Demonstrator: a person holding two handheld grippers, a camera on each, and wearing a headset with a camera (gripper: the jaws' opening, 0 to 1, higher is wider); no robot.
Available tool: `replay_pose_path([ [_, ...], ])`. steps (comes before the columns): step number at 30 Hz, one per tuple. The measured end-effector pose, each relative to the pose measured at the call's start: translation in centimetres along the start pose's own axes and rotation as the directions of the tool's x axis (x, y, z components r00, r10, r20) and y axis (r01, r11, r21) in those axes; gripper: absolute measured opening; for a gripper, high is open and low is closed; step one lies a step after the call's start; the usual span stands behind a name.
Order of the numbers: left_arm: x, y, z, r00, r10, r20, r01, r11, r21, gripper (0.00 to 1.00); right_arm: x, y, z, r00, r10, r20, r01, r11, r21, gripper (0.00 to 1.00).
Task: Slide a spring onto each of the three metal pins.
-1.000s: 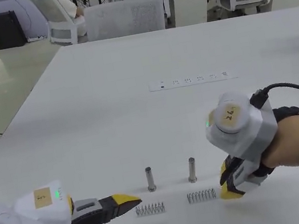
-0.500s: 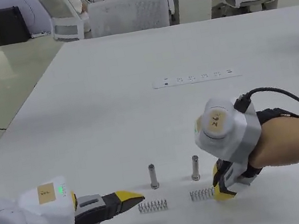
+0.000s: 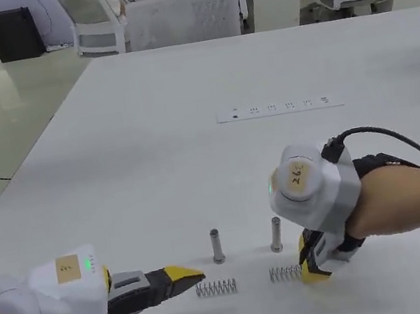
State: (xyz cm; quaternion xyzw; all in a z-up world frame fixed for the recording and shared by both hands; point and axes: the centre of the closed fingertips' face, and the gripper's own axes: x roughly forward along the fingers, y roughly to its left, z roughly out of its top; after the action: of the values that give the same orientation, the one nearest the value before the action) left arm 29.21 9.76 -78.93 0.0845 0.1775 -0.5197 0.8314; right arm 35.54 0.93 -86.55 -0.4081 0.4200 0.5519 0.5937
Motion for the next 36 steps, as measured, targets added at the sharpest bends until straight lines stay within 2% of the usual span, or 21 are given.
replay_pose_path([
  [11, 0.5, -0.1, 0.2, 0.9992, -0.031, -0.026, 0.032, 0.999, 0.032, 0.43, -2.4, 1.3, 0.9, 0.9996, 0.014, 0.024, -0.014, 1.0, -0.012, 0.07],
  [17, 0.8, 0.3, 1.3, 0.9987, -0.045, -0.024, 0.046, 0.997, 0.057, 0.41, -4.1, 2.2, 2.2, 0.9985, 0.011, 0.053, -0.009, 0.999, -0.045, 0.08],
  [25, 1.3, 0.2, 2.2, 0.9975, -0.067, -0.025, 0.069, 0.994, 0.086, 0.4, -6.0, 3.0, 4.2, 0.9944, 0.012, 0.105, -0.005, 0.997, -0.071, 0.08],
  [36, 1.8, 0.0, 3.2, 0.9968, -0.079, -0.011, 0.079, 0.99, 0.116, 0.34, -7.3, 4.1, 5.8, 0.9918, 0.01, 0.127, 0.005, 0.993, -0.117, 0.08],
])
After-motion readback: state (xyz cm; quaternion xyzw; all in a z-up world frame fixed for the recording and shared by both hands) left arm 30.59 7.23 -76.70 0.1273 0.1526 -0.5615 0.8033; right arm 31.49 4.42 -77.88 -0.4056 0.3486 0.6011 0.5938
